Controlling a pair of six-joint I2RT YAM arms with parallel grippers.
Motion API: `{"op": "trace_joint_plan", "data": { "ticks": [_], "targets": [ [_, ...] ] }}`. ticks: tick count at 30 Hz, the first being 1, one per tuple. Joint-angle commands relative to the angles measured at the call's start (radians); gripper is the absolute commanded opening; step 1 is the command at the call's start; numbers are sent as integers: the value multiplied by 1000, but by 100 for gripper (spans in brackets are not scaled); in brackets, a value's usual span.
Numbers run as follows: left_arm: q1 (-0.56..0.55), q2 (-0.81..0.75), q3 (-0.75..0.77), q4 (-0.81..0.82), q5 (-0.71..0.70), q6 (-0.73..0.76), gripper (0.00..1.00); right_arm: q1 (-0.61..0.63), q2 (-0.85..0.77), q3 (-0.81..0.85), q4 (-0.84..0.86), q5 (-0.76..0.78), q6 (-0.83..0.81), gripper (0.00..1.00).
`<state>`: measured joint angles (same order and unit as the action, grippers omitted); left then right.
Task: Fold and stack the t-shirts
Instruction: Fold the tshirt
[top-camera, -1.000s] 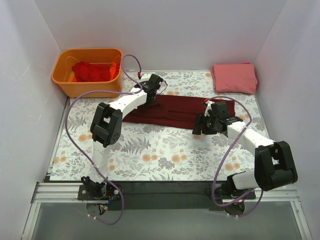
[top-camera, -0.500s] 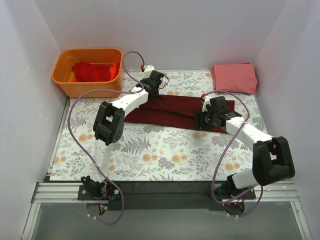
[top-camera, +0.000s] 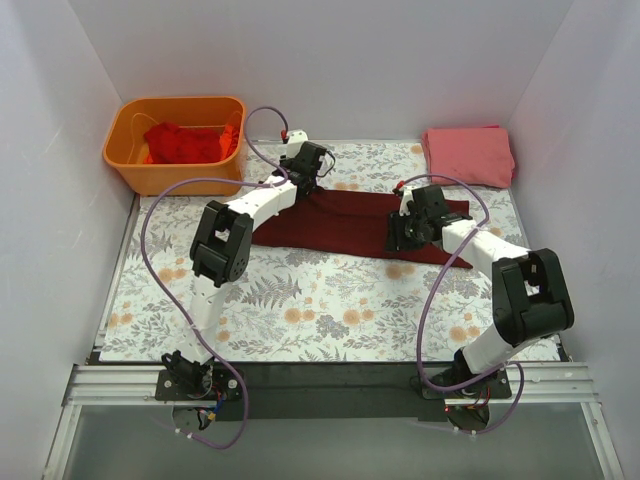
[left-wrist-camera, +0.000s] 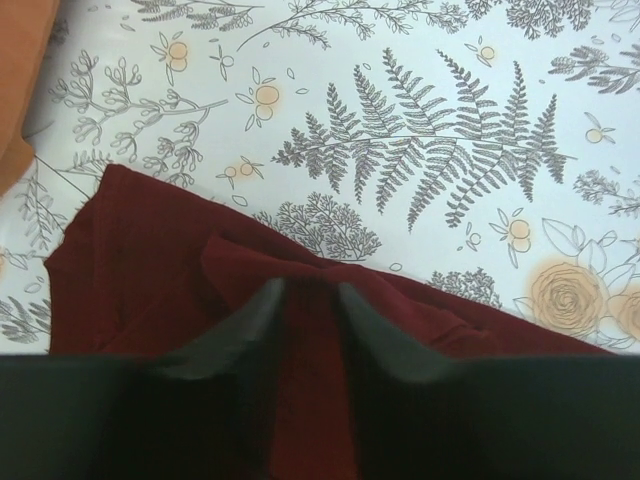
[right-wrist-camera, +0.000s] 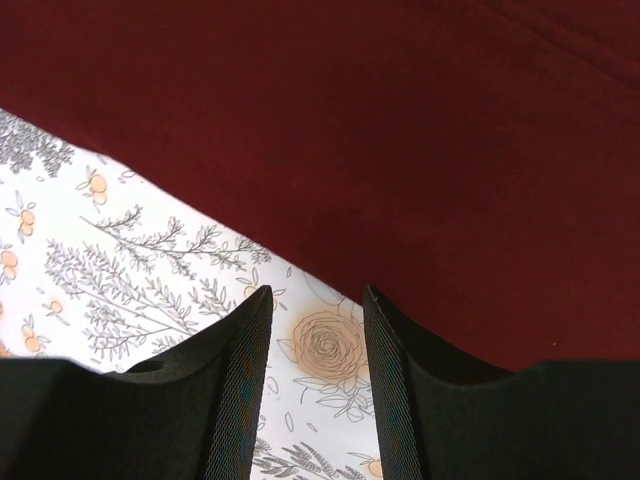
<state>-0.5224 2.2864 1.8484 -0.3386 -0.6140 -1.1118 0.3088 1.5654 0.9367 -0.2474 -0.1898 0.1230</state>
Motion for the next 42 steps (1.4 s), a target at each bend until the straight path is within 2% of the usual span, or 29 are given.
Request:
{"op": "trace_joint_plan", "data": {
  "ticks": [1, 5, 9, 13, 14, 20, 22, 27, 35, 42],
  "targets": [
    [7, -13, 35, 32, -32, 6, 46, -4, 22, 50, 33, 50, -14, 48],
    [9, -70, 37, 29, -7, 15, 67, -37, 13, 40, 33, 67, -2, 48],
    [7, -198, -44, 3, 13, -20, 72, -106, -11, 11, 34, 64, 29, 48],
    [7, -346, -144, -109, 7, -112, 72, -216, -42, -32, 45, 18, 79, 48],
    [9, -372, -167, -181, -6, -143, 72, -233, -57, -56, 56, 9, 87, 48],
    [54, -557, -437, -339, 29, -393, 73, -379, -116, -148, 125, -109, 177, 48],
    [85, -611, -542, -352, 80, -486, 73, -424, -128, -188, 158, -151, 194, 47],
    [183, -711, -724, -271, 171, -594, 73, -500, -146, -255, 217, -212, 242, 47],
    [220, -641, -724, -206, 250, -619, 72, -557, -120, -299, 299, -263, 264, 46],
    [220, -587, -726, -169, 261, -635, 65, -597, -102, -329, 364, -326, 294, 45]
  ]
}}
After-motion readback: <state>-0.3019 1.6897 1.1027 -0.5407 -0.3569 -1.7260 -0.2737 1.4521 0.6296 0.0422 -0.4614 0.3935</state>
